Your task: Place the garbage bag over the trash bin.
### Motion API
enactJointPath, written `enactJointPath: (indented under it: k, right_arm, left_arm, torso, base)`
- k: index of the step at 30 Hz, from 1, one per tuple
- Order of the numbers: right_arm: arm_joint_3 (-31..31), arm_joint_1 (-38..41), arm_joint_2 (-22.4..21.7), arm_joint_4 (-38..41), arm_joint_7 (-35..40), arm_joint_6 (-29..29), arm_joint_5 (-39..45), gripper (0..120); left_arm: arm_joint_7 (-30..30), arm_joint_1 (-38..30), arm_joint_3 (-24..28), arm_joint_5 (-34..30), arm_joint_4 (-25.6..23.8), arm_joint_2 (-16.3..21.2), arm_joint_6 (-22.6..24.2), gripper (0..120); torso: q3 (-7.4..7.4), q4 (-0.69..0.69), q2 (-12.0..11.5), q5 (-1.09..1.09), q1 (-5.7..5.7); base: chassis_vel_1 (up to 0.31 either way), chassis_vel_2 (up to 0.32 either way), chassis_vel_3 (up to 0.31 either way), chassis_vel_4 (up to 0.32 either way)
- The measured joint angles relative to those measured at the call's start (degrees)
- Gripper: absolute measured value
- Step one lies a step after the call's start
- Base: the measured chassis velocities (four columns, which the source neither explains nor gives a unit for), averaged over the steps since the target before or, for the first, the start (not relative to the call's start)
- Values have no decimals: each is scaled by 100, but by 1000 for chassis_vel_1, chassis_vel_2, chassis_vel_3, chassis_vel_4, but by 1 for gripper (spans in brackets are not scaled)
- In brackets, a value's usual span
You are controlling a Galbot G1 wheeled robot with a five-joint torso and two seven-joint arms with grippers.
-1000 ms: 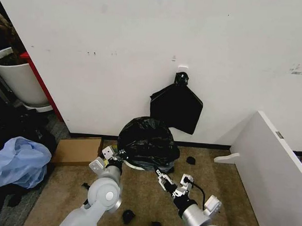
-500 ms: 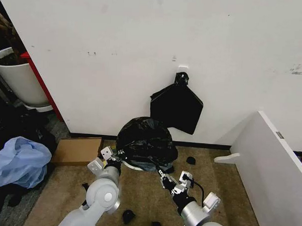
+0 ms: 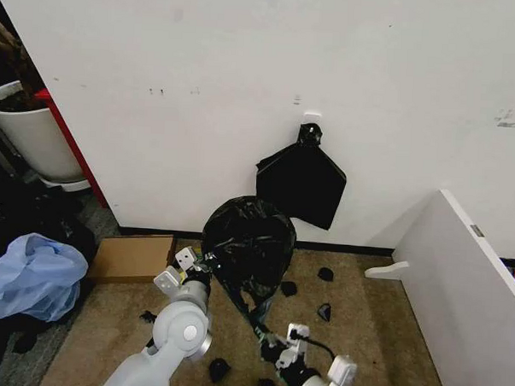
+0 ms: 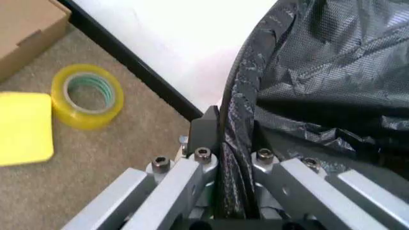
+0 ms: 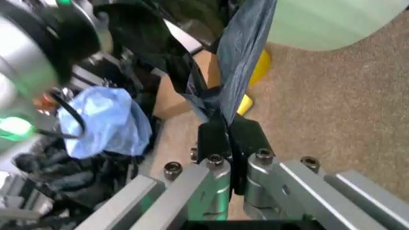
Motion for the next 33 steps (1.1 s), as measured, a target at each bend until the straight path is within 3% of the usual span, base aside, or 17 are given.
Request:
enactJointPath:
  k: [5, 13, 29, 33]
  right_arm:
    - [-76, 631, 119, -502, 348, -3, -165, 0]
    - [84, 855, 320, -1046, 676, 122, -755, 0]
    - [402, 764, 240, -1072, 1109, -83, -992, 0]
    - [406, 609, 138, -839, 885, 23, -1098, 16]
  left_arm:
    - [-91, 92, -12, -337, -356, 78, 183, 2]
    - [-148, 183, -120, -898, -593, 201, 524, 2]
    - [-172, 231, -108, -891, -609, 196, 715, 2]
    - [-170, 210, -182, -809, -501, 168, 632, 2]
  torso:
    - [0, 2, 0, 1, 0]
    - [0, 1, 0, 1, 0]
    - [0, 1, 0, 1, 0]
    - [0, 1, 0, 0, 0]
  base:
    - [0, 0, 0, 0]
    - [0, 0, 0, 0]
    - [0, 0, 0, 0]
    - [0, 0, 0, 0]
